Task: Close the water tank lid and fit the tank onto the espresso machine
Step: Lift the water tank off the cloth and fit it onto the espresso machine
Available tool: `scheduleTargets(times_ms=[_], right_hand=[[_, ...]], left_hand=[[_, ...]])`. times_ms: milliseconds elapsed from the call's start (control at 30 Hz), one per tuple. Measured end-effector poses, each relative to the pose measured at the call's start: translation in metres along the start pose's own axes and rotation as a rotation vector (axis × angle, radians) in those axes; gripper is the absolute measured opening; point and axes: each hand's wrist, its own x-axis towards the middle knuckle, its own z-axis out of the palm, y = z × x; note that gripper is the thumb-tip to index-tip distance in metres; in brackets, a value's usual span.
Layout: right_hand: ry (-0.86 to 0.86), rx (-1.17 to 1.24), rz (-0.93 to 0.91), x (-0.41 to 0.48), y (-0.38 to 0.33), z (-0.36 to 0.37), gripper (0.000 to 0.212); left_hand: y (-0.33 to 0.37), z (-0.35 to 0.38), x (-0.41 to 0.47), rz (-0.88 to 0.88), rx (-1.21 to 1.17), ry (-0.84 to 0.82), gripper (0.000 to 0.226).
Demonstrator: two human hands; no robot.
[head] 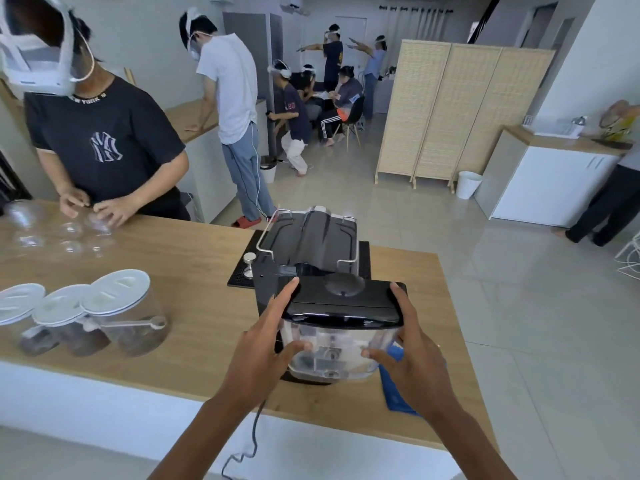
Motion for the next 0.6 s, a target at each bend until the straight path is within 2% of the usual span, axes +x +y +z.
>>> scheduleTargets(times_ms=[233,600], right_hand=[[0.011,-0.029,0.023,0.012,-0.02,0.045,0.103],[0.068,-0.06,0.081,0.025,-0.031,0.082,0.106]], left_hand=[[-0.058,-0.023,0.008,-0.031,-0.078,-0.033,0.089],[-0.095,-0.032,0.027,0.015,-0.093,-0.061,0.094]])
